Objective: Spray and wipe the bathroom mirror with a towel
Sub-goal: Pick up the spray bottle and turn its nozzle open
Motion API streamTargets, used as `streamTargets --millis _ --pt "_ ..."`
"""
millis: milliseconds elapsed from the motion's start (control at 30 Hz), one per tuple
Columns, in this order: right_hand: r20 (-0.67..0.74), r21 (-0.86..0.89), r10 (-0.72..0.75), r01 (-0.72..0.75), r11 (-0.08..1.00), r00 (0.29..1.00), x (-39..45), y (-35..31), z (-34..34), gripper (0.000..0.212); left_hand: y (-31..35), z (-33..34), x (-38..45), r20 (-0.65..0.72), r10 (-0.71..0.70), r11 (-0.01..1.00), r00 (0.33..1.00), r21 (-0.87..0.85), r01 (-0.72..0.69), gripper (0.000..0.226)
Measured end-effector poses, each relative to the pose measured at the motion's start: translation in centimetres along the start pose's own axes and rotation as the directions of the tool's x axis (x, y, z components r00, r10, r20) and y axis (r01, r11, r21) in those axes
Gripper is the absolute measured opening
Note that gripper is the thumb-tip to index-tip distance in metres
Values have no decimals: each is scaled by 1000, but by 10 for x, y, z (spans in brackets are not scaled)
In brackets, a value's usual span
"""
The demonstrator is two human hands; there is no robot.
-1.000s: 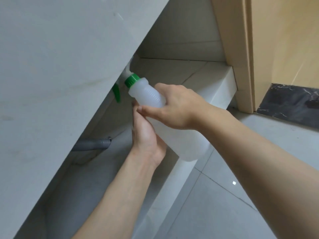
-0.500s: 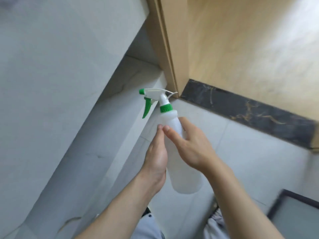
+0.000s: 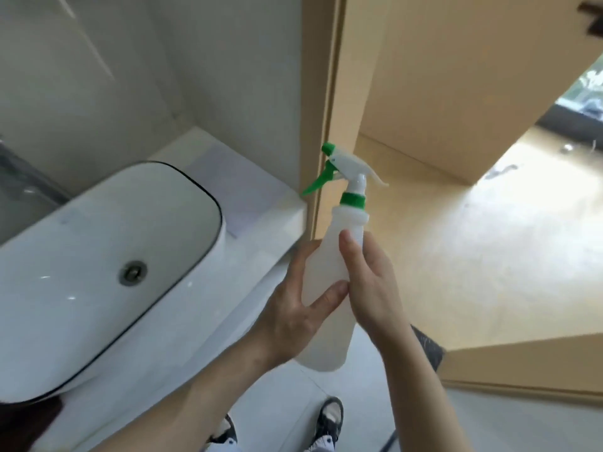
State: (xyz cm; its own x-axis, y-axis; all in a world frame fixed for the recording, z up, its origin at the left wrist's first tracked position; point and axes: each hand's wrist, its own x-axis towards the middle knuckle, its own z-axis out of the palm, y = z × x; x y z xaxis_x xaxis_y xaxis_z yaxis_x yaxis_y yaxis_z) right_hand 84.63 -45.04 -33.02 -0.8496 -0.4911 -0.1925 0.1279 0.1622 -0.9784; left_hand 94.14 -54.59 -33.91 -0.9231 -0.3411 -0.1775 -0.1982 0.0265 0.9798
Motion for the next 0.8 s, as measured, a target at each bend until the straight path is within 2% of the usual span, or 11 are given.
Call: streamTargets --millis 67,167,233,367,400,467,567,700,800 --pt "66 27 -47 45 999 997 11 -46 19 51 35 -22 -4 -99 50 998 994 42 -46 65" --pt "234 -88 -147 171 981 961 24 -107 55 53 75 -61 -10 -276 133 990 952 72 -118 64" --pt "362 -109 -191 245 963 912 33 -141 84 52 98 -88 -17 -409 202 979 890 92 -179 61" --pt "541 -96 -247 351 931 803 48 -203 152 69 128 -144 -36 -595 271 962 757 137 -237 59" --pt "577 -69 -259 362 930 775 49 -216 171 67 131 -159 -42 -614 279 960 738 155 -233 60" --pt "637 29 -289 352 935 715 50 -237 208 48 135 -188 -55 -644 288 957 709 177 -228 60" --pt "673 217 -313 225 950 670 46 -264 261 29 135 -226 -73 -661 299 954 688 186 -236 64" --pt "674 315 -362 192 929 644 38 -281 318 36 133 -266 -87 -703 279 960 655 195 -201 66" --pt "664 351 -400 208 913 632 39 -285 342 41 134 -294 -90 -693 265 964 671 204 -171 63"
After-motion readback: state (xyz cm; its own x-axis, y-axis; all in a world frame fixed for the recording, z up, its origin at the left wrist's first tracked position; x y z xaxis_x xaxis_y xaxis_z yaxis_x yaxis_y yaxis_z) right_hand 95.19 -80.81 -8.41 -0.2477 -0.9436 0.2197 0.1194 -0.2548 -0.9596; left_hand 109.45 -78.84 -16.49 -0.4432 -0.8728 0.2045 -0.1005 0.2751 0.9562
